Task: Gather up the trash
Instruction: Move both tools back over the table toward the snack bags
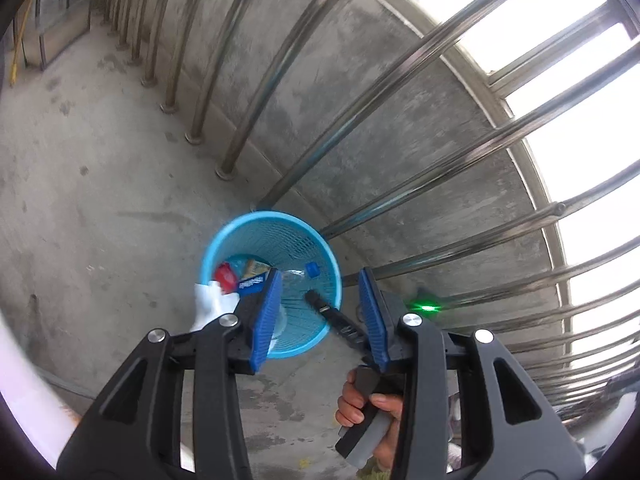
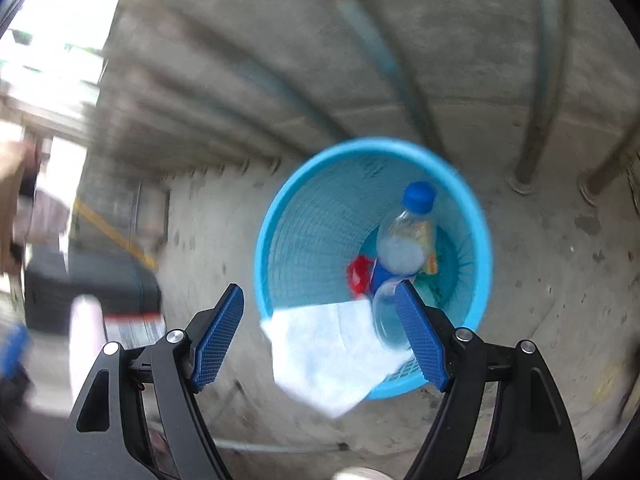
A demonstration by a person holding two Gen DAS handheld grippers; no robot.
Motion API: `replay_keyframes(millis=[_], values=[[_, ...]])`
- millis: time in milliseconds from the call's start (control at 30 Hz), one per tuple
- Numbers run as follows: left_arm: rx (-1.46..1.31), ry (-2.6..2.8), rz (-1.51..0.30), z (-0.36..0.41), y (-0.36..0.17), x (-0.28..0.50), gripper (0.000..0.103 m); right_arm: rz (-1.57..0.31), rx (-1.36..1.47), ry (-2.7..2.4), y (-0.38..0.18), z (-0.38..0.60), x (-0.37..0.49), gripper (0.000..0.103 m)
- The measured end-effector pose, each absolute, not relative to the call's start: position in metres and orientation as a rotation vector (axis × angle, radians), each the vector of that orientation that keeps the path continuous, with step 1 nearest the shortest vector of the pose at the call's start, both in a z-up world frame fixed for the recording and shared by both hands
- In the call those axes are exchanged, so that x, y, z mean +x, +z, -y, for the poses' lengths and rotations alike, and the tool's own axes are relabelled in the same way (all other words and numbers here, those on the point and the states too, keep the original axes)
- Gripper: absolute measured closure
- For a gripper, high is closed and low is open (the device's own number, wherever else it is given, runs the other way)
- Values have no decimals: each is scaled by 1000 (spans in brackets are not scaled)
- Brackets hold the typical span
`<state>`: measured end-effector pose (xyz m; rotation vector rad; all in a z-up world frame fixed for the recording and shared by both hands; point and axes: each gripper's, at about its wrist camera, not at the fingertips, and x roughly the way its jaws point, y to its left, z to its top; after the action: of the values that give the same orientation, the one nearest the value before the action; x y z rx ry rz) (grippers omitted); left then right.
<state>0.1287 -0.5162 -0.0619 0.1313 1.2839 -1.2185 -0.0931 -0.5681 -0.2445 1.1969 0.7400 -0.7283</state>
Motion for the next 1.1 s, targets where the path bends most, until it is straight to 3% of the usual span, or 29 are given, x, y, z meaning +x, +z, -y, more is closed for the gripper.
replay_keyframes(millis=[200,400,500,567,667,767,933,1000,1033,1067,1100], values=[[247,-1197,-1166,444,5,135,53,-966,1161,-615,-296,542,-41,31],[225,-1090,-1099,314,59,151,48,-1034,1187,-589,-334,536,-14,55],[138,-1019,-1067,245,74,158,47,-1024,1201,-553,-339,532,-6,72],[49,-946,-1032,188,80,162,45,-1012,1193,-545,-334,530,-4,89],[-97,-833,-997,112,81,161,43,-976,1191,-569,-323,534,-9,98],[-214,-727,-948,46,78,155,43,-951,1130,-633,-309,542,-15,100],[-246,-592,-831,-26,79,142,43,-897,1077,-851,-293,572,-32,100],[-220,-532,-787,-46,79,137,42,-925,1072,-919,-294,583,-34,95],[-214,-513,-766,-55,80,133,40,-969,1084,-925,-298,587,-32,73],[-215,-504,-751,-64,82,131,40,-1008,1097,-910,-299,589,-30,39],[-219,-498,-739,-72,82,129,39,-1012,1092,-893,-297,588,-29,35]])
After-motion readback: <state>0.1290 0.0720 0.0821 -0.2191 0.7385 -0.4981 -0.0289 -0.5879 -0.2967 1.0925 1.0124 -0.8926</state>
